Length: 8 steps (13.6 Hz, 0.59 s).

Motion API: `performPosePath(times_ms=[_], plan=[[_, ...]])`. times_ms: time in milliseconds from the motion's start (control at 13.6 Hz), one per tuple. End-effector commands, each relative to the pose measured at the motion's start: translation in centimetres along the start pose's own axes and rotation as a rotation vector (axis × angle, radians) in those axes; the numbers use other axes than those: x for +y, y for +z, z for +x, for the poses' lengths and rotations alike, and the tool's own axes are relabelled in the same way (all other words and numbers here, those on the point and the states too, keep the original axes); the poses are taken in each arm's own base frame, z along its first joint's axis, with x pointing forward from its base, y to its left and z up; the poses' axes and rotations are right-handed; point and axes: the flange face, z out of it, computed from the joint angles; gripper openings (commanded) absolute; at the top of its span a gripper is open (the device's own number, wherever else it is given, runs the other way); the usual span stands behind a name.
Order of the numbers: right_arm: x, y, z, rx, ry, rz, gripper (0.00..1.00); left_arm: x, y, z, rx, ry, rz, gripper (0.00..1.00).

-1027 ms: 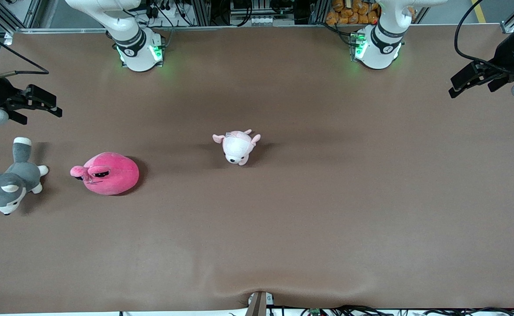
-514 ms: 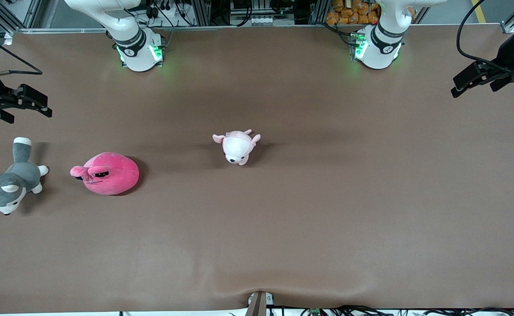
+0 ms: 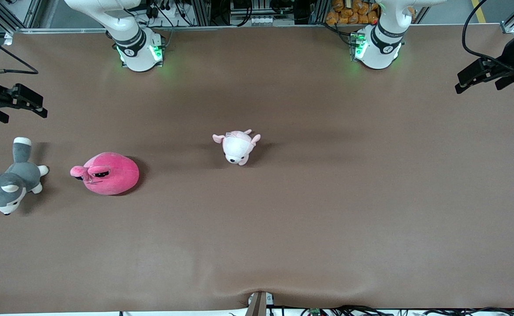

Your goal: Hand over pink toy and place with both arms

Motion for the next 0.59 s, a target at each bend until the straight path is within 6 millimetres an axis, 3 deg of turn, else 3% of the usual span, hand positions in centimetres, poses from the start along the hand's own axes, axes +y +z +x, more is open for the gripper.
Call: performPosePath(times_ms=[0, 514], plan=[[1.12, -0.86, -0.55, 0.010, 0.057, -0.005, 1.00, -0.12, 0.07, 0.28, -0.015, 0.020, 0.027, 1.00], [1.17, -0.20, -1.28, -0.061, 0.233, -0.009, 1.00, 0.64, -0.14, 0.13, -0.011, 0.033, 0.030, 1.00]])
